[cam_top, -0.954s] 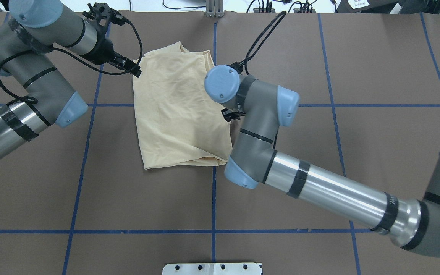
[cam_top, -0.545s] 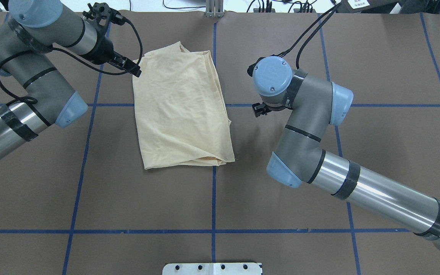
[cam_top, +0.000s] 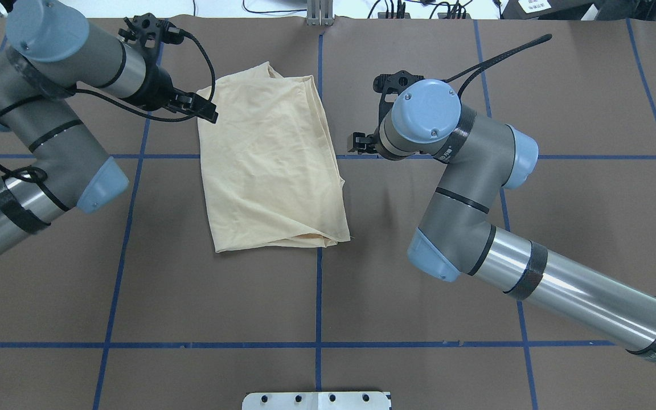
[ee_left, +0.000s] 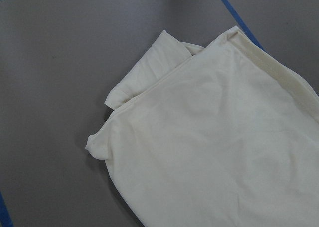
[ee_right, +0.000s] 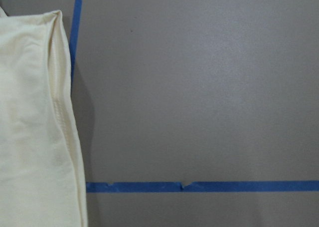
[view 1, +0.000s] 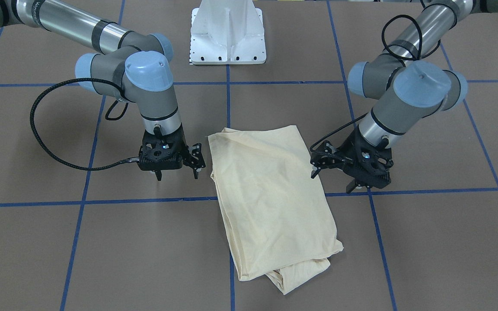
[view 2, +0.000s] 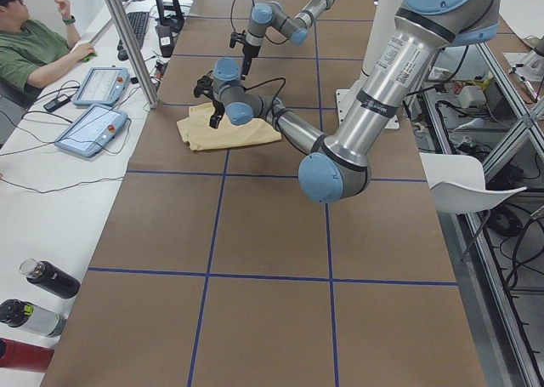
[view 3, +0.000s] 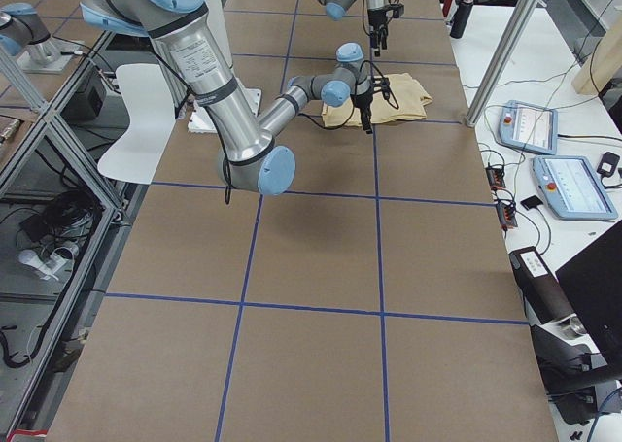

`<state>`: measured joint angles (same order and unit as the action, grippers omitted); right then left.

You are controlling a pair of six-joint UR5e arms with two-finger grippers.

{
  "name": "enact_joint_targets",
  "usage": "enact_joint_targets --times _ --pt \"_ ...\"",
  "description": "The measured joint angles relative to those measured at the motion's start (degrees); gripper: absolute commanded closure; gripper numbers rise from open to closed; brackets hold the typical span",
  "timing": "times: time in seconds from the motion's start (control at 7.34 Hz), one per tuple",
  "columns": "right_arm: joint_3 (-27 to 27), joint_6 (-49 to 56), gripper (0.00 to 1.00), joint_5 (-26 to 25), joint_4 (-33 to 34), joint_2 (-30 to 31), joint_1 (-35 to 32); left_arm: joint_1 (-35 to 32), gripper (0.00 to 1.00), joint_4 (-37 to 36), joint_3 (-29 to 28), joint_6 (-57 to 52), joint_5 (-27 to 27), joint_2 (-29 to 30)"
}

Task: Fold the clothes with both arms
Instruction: 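Move the left gripper to the near corner while the right gripper approaches the other corner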

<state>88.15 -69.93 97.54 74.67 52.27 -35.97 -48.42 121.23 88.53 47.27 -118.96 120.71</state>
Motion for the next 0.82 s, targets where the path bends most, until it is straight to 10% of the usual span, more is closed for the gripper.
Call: enact_joint_targets --times 0.41,0.82 --pt "-0.08 -5.98 0.01 -0.02 -5.21 1.21 0.39 11.01 0.00 -1.54 8.83 17.41 8.26 -6.87" --pt "-0.09 -6.18 0.01 -0.23 -5.57 1.44 0.91 16.80 0.30 -5.24 10.88 27.73 14.90 -8.71"
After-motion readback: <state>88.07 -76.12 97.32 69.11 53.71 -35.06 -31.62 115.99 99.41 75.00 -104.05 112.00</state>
